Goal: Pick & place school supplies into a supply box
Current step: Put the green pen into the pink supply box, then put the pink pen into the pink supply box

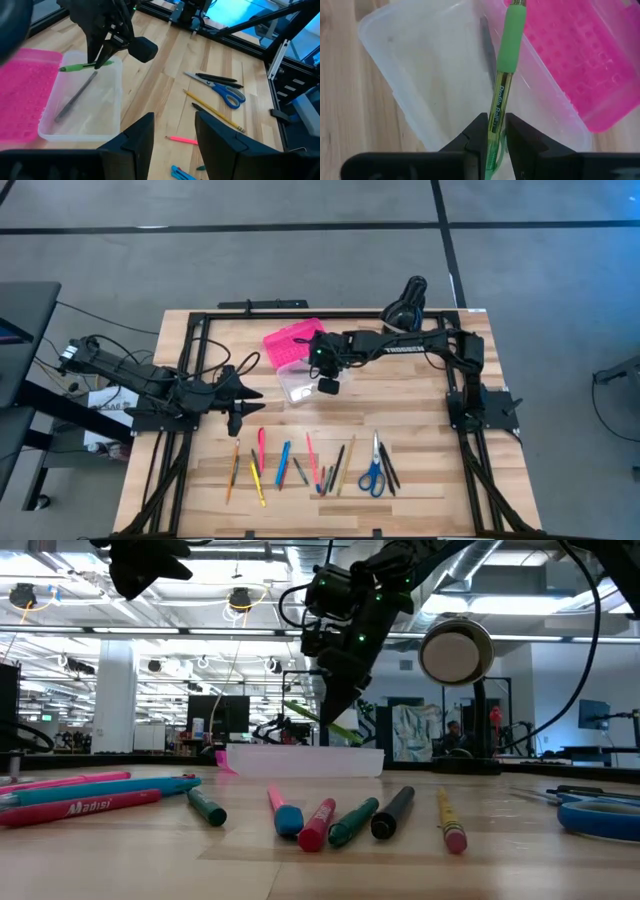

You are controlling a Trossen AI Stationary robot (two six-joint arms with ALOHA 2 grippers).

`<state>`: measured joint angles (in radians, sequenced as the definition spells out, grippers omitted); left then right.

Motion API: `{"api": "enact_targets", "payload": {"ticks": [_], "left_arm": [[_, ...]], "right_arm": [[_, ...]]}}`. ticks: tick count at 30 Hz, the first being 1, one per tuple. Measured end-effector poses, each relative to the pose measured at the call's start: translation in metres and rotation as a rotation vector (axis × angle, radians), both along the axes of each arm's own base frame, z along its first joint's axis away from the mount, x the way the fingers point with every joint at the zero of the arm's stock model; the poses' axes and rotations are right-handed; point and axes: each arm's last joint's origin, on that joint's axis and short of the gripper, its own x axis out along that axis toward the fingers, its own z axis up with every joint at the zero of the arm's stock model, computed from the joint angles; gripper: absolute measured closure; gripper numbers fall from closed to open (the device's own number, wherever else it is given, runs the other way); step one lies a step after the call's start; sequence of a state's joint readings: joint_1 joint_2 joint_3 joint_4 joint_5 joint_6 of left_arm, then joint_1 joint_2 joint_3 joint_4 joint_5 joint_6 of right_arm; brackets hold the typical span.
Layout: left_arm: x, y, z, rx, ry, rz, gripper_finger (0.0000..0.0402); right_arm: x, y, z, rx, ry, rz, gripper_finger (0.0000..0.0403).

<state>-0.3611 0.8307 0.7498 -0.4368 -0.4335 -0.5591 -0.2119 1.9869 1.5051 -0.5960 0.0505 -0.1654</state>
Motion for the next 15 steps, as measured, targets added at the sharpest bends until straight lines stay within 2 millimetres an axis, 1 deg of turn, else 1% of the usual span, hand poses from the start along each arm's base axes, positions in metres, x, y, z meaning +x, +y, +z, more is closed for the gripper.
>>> {"api": "enact_targets", "payload": {"ticks": [5,13,15], "left_arm": [[0.0000,-0.0001,-0.0001,-0.001,0.001,-0.003,0.0265],[-0.0001,-0.0002,-0.0003,-0.003,0.004,-0.008,0.0265],[-0.0005,-0.0001,-0.0011,-0.006,0.013,-0.005,0.0265]], "right_arm": [[0.0020,-0.0003,0.0011,0.008,-0.027,-0.015,0.0338],[0.0017,-0.0003,0.0010,0.046,-0.037,-0.083,0.0289],[0.0000,0.0002,0.0043,0.064,-0.045,-0.116,0.0280]]}}
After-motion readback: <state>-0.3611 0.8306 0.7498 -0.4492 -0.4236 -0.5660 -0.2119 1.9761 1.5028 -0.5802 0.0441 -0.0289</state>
